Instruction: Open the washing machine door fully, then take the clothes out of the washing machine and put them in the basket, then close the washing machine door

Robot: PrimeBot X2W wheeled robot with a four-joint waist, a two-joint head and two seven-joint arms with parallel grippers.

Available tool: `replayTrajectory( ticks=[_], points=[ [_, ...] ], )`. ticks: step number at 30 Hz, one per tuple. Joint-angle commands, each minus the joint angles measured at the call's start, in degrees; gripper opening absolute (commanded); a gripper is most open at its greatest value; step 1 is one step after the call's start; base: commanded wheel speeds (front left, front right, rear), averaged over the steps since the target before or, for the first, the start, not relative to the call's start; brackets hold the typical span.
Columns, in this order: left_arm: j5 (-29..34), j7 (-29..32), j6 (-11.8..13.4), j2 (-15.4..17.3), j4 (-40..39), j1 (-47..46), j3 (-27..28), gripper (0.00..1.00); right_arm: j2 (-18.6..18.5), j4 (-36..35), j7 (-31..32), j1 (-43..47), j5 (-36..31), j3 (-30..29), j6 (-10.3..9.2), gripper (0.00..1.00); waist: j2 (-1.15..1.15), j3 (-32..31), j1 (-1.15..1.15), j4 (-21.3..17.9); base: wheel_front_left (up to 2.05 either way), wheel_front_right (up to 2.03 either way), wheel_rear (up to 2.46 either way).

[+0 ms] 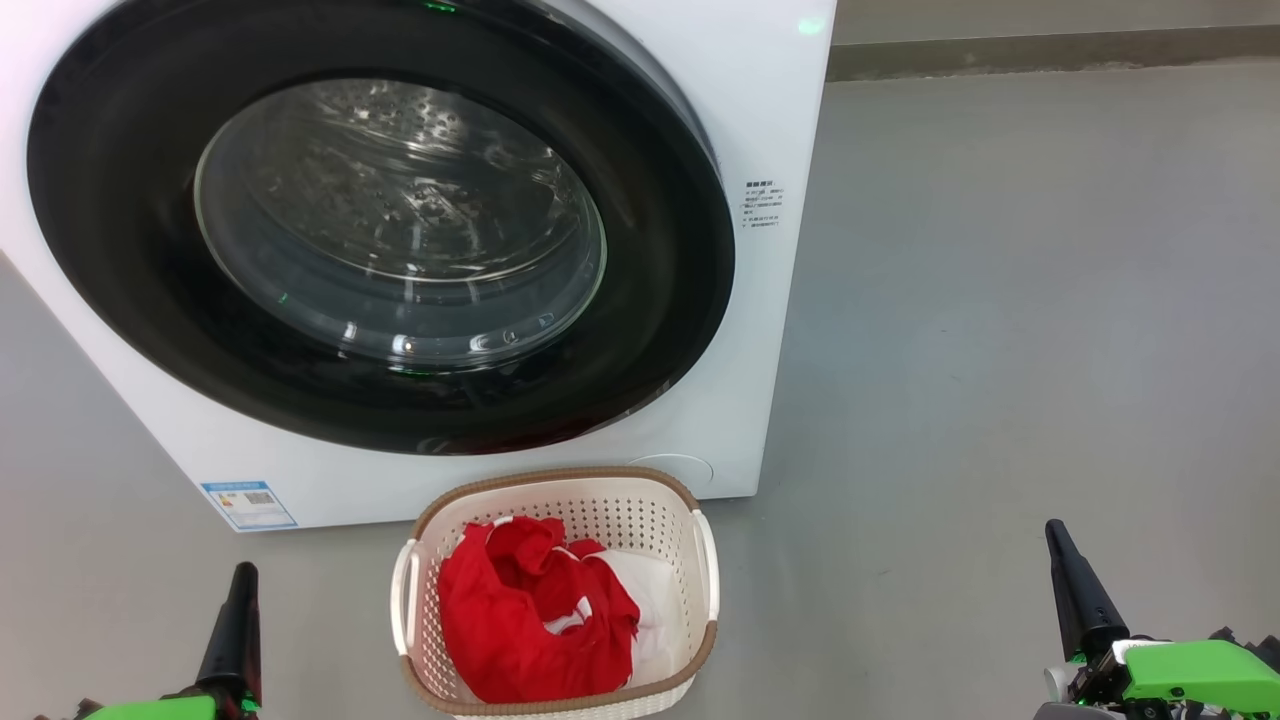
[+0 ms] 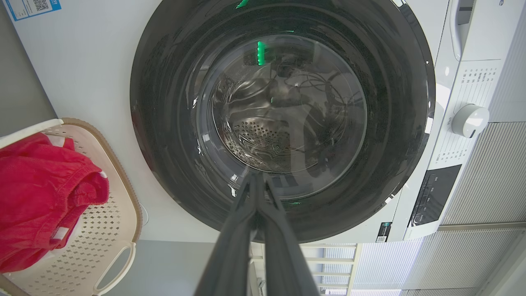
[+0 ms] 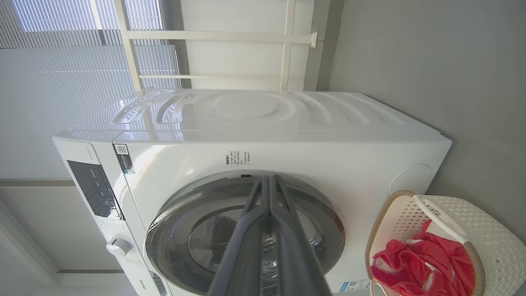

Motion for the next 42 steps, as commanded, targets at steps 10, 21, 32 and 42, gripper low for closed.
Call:
replayTrajectory(
  ticks=[10,21,32,42],
  points=[
    [0.02,0.45,-0.19,0.92,-1.48,-2.21,1.97,0.0,-0.26,-1.71,0.44,-2.59,0.24,1.38,-0.06,0.0,0.0,0.0,0.0,0.0,0.0,0.0,0.0],
    [0.02,0.45,-0.19,0.92,-1.48,-2.21,1.97,0.0,-0.26,-1.71,0.44,-2.59,0.24,1.39,-0.06,0.0,0.0,0.0,0.0,0.0,0.0,0.0,0.0],
    [0.03,0.46,-0.19,0.92,-1.48,-2.21,1.97,0.0,-0.26,-1.71,0.44,-2.59,0.24,1.39,-0.06,0.0,0.0,0.0,0.0,0.0,0.0,0.0,0.0],
    [0.03,0.46,-0.19,0.91,-1.48,-2.21,1.98,0.0,-0.26,-1.71,0.44,-2.59,0.24,1.39,-0.06,0.0,0.0,0.0,0.0,0.0,0.0,0.0,0.0]
  ],
)
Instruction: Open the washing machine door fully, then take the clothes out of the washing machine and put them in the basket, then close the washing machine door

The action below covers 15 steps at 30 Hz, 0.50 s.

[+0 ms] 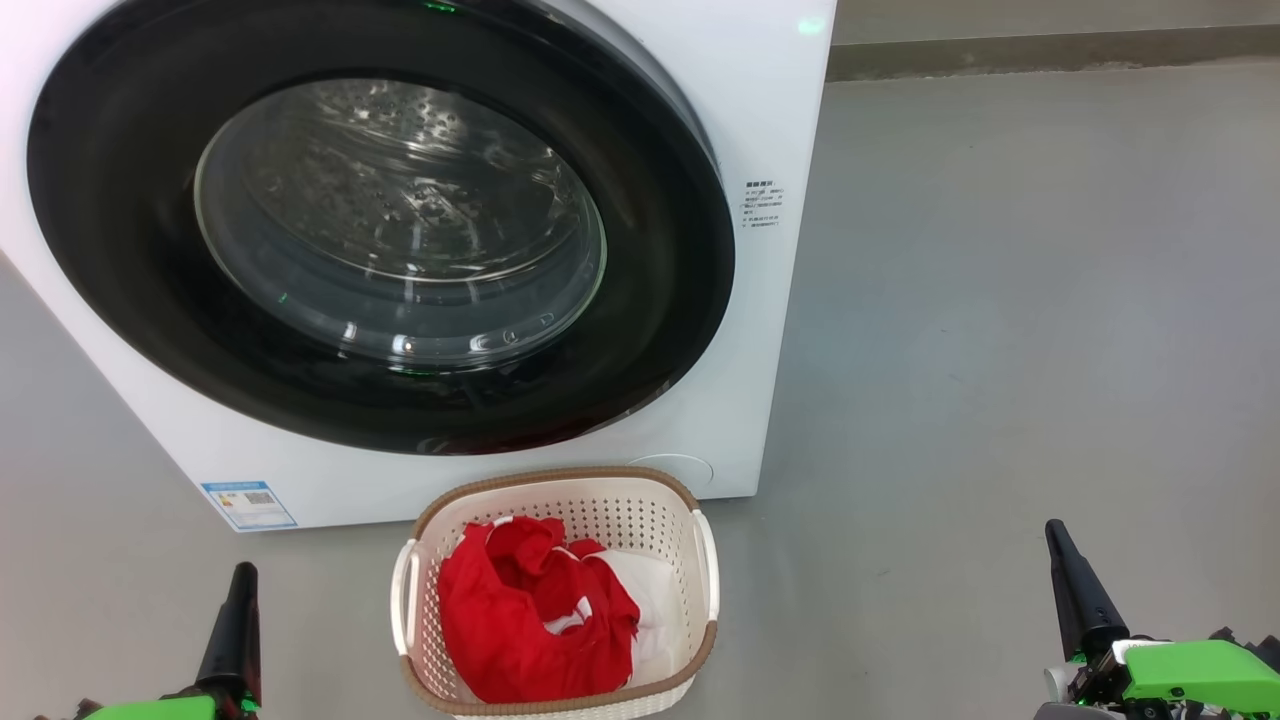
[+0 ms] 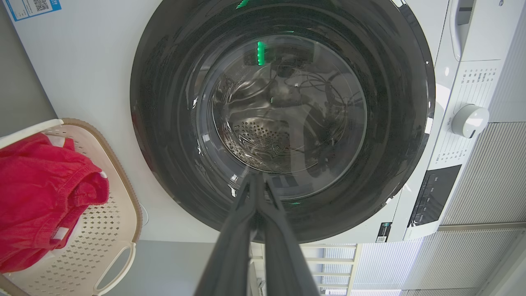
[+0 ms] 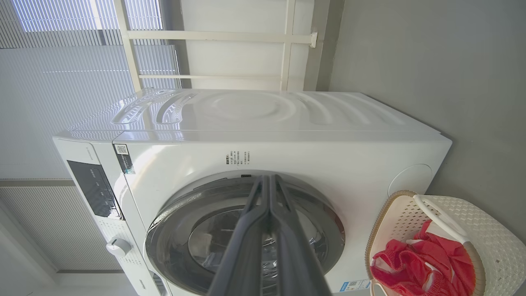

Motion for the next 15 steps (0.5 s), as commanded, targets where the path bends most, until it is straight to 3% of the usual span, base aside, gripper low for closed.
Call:
replayTrajectory(
  ticks=[1,15],
  points=[
    [0.03,0.46,-0.19,0.91,-1.48,-2.21,1.93,0.0,-0.26,-1.71,0.44,-2.59,0.24,1.39,-0.06,0.0,0.0,0.0,0.0,0.0,0.0,0.0,0.0],
    [0.03,0.46,-0.19,0.91,-1.48,-2.21,1.94,0.0,-0.26,-1.71,0.44,-2.59,0.24,1.39,-0.06,0.0,0.0,0.0,0.0,0.0,0.0,0.0,0.0]
  ],
)
